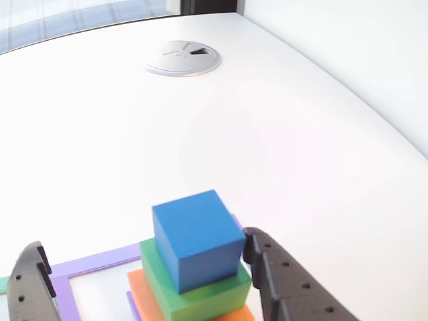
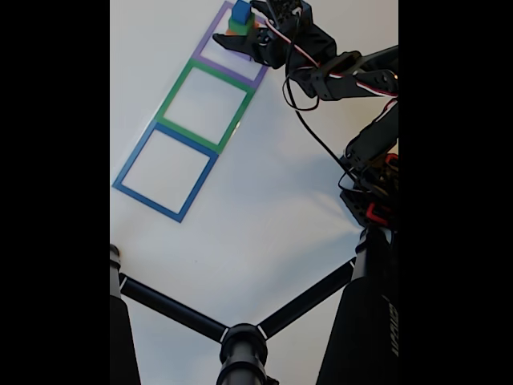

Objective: Tower of hanoi

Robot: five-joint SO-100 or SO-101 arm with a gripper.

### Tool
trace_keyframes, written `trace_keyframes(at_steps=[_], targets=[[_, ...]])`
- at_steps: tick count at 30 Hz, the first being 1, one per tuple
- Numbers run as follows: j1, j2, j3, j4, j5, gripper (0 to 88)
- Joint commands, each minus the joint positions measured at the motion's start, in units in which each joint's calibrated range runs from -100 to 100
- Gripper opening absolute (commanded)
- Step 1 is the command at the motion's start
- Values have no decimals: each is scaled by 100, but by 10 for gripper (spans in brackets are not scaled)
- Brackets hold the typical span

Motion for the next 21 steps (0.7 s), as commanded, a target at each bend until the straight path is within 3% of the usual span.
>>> trace_keyframes(at_steps=[1, 13, 21], targets=[[-143, -27, -163, -190, 0, 281], [-239, 22, -163, -304, 0, 195], [-248, 30, -145, -312, 0, 72]])
